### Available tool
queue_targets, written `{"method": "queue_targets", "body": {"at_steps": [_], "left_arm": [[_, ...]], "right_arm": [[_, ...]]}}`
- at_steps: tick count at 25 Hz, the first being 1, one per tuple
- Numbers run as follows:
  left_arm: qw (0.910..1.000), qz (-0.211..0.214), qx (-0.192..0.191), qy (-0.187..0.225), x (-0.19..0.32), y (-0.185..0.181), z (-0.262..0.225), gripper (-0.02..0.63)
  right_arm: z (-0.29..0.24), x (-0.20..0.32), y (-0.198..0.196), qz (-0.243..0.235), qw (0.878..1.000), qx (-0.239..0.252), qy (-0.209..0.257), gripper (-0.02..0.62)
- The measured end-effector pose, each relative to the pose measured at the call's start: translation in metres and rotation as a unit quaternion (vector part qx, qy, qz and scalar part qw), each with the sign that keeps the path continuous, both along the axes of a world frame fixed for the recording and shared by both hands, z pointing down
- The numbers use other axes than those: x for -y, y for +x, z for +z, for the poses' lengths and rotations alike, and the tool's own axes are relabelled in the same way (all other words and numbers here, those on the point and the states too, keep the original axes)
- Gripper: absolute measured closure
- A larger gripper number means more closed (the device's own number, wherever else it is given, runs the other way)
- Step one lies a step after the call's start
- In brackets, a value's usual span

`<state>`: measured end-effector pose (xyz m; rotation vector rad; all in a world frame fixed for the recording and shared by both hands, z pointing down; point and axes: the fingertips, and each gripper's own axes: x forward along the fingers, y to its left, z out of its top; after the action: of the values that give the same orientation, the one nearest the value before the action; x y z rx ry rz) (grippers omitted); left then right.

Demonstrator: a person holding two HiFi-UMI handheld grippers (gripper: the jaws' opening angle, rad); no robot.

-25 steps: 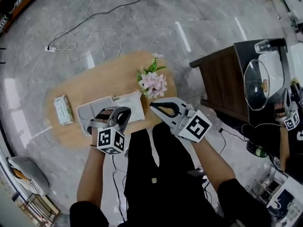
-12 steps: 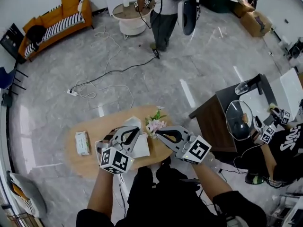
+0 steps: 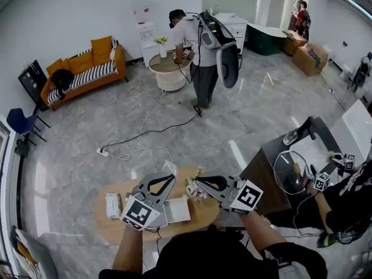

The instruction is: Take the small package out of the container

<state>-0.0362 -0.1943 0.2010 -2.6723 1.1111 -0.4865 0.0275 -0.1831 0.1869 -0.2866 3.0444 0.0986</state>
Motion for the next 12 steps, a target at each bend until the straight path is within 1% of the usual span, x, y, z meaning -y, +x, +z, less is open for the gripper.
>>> {"method": "queue_targets", "body": {"at_steps": [3,7,10,12], "left_arm": [[0.9985,0.011,-0.054,-0.002,-0.012,-0.003,-0.014,0.583],[0.9929,0.018,-0.118,-0.01,-0.028,-0.008,-0.025,0.583],[0.9884,0.03,-0.149,-0.011,-0.035,-0.01,-0.027,0.583],[0.9865,0.033,-0.16,-0.016,-0.034,-0.009,-0.02,0.583]], "right_arm": [[-0.012,-0.004,0.006,0.0,0.999,0.032,-0.008,0.583],[-0.013,-0.002,0.017,0.006,0.998,0.058,-0.029,0.583],[-0.011,0.0,0.023,0.008,0.997,0.07,-0.04,0.583],[-0.009,0.0,0.025,0.005,0.996,0.073,-0.046,0.583]]}}
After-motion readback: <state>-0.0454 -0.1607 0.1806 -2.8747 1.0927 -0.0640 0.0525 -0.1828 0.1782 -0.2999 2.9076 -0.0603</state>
